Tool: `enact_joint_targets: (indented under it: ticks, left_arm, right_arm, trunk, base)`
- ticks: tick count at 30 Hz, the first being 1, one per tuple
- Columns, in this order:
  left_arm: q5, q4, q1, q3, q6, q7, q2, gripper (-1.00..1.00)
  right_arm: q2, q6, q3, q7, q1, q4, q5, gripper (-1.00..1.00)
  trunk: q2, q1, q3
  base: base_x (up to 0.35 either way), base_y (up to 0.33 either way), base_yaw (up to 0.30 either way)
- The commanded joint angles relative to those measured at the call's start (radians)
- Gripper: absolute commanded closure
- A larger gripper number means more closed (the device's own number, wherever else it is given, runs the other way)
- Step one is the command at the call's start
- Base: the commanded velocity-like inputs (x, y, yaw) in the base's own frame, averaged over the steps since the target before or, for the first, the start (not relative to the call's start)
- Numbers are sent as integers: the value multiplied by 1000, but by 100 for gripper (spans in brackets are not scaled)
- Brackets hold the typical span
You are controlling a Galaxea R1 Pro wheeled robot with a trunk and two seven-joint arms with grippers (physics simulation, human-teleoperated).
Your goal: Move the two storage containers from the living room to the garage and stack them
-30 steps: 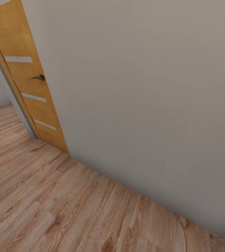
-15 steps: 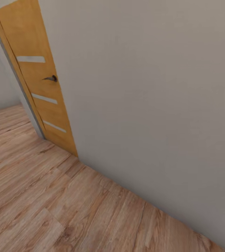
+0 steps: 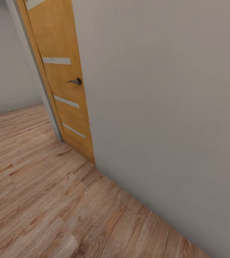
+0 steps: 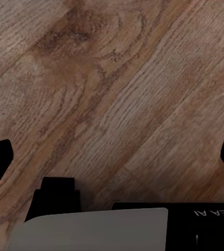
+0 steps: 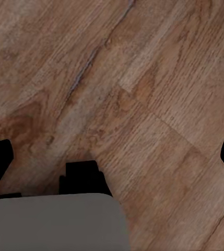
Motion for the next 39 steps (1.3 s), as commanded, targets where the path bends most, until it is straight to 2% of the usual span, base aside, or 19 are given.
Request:
enact_joint_targets:
  ticks: [1,39]
  left_arm:
    - [10,1,-1,-8,-3,-4,0,-100]
    - [10,1,-1,-8,-3,-4,1,-100]
  right_arm:
    - [0,-4,9,-3,0,1,-10,-100]
    - [0,-4,9,-3,0,1,-10,-100]
  trunk:
    - [0,0,-1]
    - [0,0,-1]
  base:
    - [291,91,284]
    - [291,116,285]
